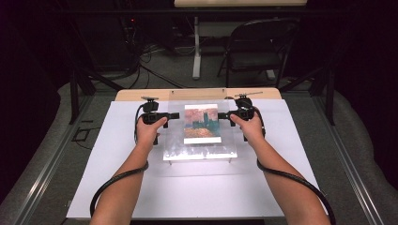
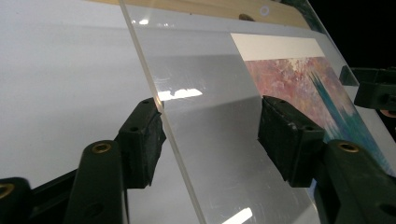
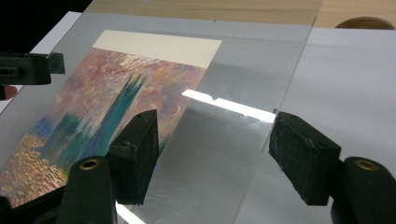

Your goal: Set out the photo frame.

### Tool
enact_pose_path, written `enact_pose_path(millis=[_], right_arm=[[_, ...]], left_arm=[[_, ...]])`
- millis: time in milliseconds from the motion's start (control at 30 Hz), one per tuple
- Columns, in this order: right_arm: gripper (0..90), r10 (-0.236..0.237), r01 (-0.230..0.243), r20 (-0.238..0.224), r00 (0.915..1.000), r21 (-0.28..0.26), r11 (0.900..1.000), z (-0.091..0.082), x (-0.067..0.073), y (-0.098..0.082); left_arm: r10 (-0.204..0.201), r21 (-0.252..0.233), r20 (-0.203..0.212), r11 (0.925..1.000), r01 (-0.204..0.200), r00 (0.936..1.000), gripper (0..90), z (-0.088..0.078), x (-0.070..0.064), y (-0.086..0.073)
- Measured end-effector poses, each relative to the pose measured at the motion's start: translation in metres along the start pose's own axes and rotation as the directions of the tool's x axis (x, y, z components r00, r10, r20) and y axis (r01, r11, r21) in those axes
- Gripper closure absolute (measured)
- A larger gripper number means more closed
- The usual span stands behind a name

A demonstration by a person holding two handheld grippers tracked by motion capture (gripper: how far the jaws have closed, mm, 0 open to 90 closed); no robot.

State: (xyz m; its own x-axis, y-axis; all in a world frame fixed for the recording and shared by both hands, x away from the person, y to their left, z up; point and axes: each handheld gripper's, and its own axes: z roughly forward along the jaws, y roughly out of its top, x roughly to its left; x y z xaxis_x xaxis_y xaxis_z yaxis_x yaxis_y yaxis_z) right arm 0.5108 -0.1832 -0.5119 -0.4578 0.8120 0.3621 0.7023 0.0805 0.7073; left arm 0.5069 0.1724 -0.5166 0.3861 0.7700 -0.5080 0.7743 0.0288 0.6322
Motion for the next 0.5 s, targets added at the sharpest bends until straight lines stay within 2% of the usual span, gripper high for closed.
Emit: enact_pose_path(millis=[500], right_arm=[[39.5,-0.085,0.085,0.0,0.9964,-0.04,0.996,-0.026,0.015,0.006]], left_arm=[[0.049,-0.012,0.02,0.9988,-0.048,0.9986,49.4,-0.029,-0.014,0.005]])
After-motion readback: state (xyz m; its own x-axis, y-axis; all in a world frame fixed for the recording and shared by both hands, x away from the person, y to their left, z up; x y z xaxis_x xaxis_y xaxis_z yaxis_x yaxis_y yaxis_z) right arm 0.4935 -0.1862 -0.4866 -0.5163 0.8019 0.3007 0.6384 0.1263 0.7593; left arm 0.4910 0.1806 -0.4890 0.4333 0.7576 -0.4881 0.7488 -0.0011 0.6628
